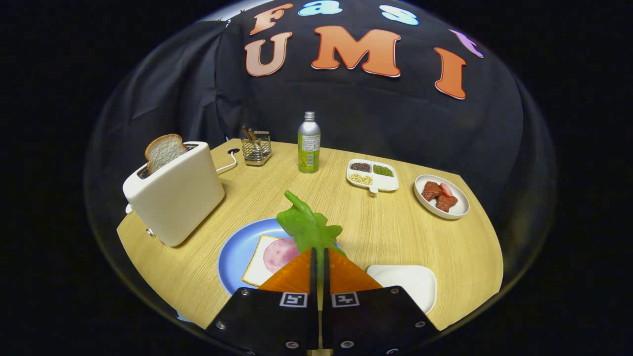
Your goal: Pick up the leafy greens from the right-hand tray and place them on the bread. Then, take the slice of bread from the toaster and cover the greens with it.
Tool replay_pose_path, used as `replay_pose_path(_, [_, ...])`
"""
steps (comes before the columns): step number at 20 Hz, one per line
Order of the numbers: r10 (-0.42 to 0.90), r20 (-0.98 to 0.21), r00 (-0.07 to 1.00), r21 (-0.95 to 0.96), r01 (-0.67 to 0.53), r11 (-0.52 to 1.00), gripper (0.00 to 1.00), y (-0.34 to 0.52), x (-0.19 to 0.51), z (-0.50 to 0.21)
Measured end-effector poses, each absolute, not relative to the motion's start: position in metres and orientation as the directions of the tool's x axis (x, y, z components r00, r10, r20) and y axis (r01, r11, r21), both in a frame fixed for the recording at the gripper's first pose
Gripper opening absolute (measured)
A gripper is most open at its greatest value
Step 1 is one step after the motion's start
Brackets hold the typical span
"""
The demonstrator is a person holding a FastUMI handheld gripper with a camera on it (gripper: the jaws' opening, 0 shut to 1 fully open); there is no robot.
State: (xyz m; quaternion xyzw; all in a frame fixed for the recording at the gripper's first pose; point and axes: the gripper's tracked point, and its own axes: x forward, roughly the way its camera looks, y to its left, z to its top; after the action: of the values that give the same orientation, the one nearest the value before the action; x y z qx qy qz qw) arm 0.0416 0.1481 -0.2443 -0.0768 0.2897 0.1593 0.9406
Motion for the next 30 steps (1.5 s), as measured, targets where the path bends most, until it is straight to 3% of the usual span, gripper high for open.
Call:
replay_pose_path(10, [0.269,-0.64,0.72,-0.034,-0.376,0.926,0.04,0.18,0.03,-0.284])
replay_pose_path(19, [0.258,-0.671,0.695,-0.029,-0.372,0.928,0.23,0.192,0.02,-0.301])
replay_pose_path(21, [0.243,-0.666,0.705,-0.031,-0.352,0.936,0.34,0.19,0.021,-0.298])
replay_pose_path(26, [0.207,-0.642,0.738,-0.028,-0.293,0.956,0.82,0.187,0.024,-0.279])
replay_pose_path(28, [0.176,-0.625,0.761,-0.031,-0.249,0.968,0.94,0.187,0.028,-0.262])
replay_pose_path(30, [0.15,-0.583,0.799,-0.027,-0.203,0.979,0.98,0.191,0.035,-0.235])
